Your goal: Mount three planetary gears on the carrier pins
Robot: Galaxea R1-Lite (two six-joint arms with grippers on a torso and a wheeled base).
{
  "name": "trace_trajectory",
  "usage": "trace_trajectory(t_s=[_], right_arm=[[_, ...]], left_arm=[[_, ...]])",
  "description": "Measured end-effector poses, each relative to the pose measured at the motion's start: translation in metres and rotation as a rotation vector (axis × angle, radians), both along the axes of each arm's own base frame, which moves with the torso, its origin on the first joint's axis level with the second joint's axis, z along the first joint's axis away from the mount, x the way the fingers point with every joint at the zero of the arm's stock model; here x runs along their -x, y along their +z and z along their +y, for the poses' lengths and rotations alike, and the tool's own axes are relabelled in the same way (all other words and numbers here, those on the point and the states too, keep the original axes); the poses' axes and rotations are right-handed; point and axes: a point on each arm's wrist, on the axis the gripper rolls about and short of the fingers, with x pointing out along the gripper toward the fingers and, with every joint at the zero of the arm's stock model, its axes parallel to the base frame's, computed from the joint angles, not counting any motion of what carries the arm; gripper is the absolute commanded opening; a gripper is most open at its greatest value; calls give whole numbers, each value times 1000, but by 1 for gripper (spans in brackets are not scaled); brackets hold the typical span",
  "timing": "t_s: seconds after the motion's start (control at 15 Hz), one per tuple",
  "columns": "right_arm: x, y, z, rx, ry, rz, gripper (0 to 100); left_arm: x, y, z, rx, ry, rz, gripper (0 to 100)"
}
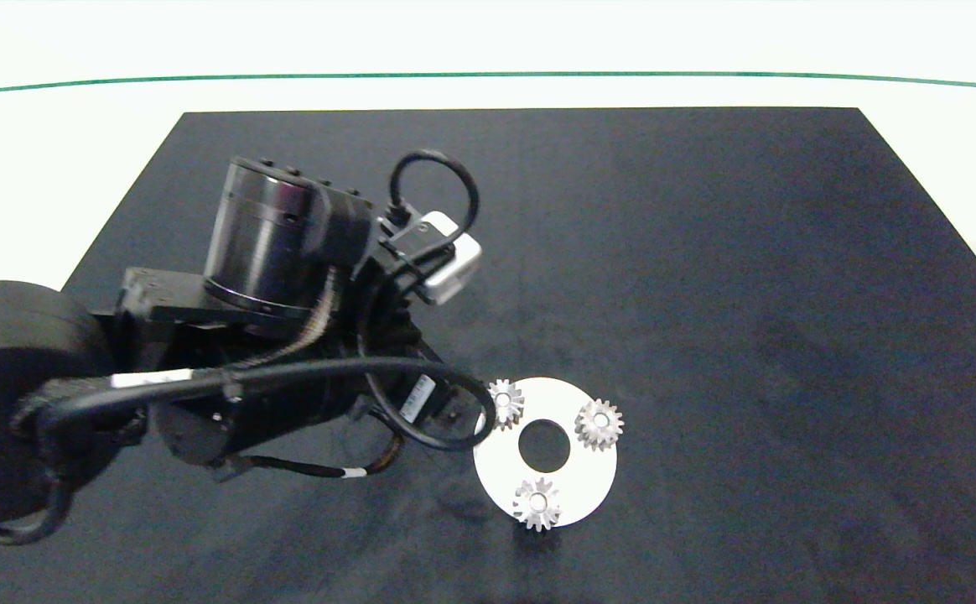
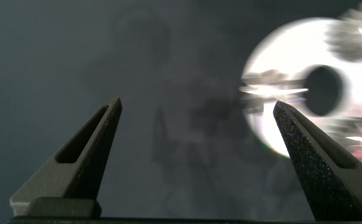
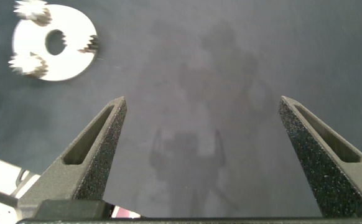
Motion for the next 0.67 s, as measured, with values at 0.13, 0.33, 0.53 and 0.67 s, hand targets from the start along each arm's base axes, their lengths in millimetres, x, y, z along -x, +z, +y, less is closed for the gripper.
trace_trajectory(t_s=[0.13,0.33,0.53,0.67], right_arm=[[-7,-3,-1,7,-69,27,100],[-10,-6,-2,-9,-122,47,100],[-3,-16,-5,-15,-160,60,100],[7,-27,-9,-13,-194,65,100]], left_arm=[[-4,19,47,41,150,-47,100],[17,44,127,76,420,-117,100],[74,54,177,99,630,-199,100],[118,40,188,108,694,-239,100]])
